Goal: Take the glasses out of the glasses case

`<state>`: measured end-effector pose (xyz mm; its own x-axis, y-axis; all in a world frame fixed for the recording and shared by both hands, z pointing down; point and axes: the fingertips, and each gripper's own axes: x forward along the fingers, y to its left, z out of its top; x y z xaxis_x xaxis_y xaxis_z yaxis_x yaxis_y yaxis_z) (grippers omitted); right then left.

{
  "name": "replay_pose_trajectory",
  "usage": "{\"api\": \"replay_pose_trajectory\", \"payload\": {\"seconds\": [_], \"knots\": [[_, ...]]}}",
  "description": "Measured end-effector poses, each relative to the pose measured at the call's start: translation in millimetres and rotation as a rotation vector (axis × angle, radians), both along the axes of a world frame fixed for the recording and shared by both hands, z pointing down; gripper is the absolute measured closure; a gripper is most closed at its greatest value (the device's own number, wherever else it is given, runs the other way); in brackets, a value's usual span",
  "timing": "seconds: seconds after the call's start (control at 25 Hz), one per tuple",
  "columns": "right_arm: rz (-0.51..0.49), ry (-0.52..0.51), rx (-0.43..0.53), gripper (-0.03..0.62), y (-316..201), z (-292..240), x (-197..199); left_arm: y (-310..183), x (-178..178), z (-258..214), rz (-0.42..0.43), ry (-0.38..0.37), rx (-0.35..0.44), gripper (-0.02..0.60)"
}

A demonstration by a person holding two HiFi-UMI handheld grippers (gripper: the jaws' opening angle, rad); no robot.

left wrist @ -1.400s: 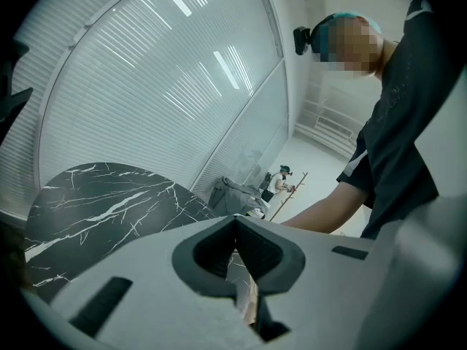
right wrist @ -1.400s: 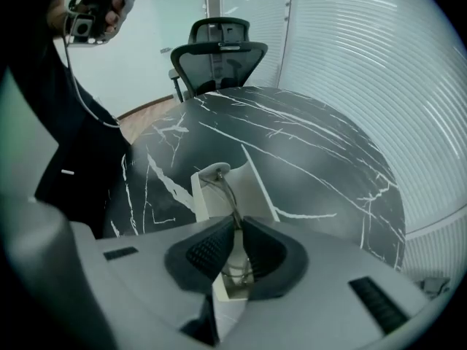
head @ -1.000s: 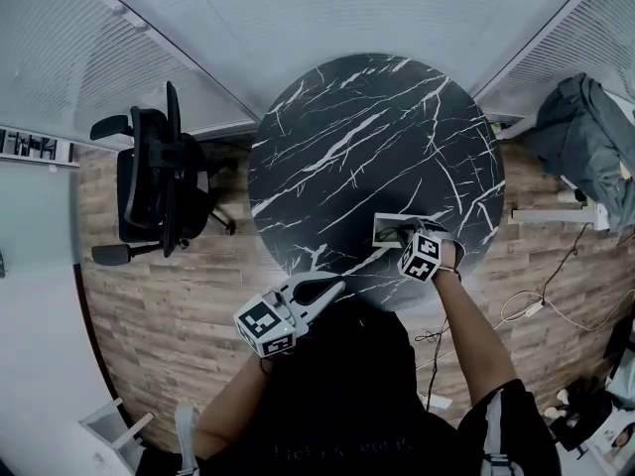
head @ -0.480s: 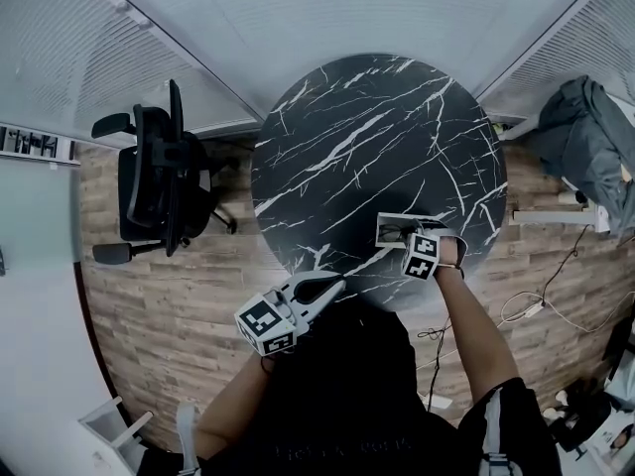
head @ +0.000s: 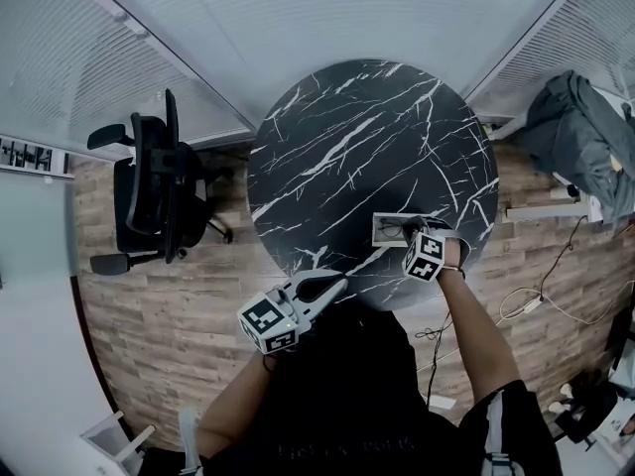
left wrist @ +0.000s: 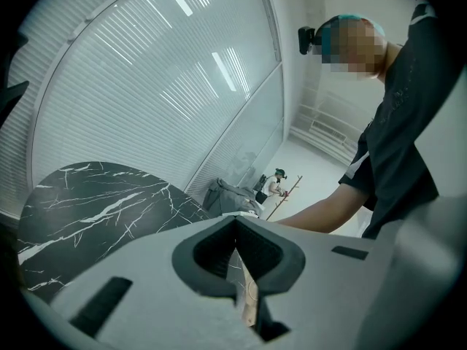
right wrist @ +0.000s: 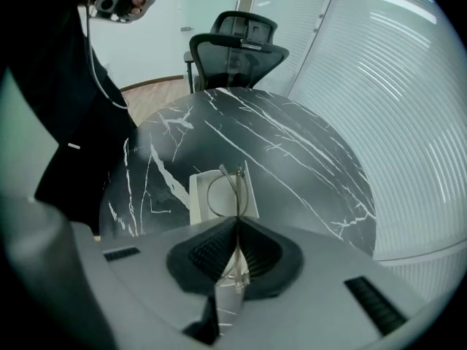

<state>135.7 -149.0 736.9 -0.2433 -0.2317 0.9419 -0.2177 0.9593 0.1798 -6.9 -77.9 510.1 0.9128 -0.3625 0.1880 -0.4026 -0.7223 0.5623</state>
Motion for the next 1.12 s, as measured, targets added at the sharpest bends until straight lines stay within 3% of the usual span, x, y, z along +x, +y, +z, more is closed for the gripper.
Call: {"api": "replay_pose_trajectory", "payload": {"seconds": [0.6, 1.12], "knots": [[0.188, -0.108, 0.053, 0.562, 14, -34, 18, 10, -7, -9, 0.025, 0.016, 0.034, 0.563], [0.277, -0.184, 0.15, 0.562, 32, -81, 16, 19, 2, -14, 0.08, 0.042, 0.036, 0.563]]}}
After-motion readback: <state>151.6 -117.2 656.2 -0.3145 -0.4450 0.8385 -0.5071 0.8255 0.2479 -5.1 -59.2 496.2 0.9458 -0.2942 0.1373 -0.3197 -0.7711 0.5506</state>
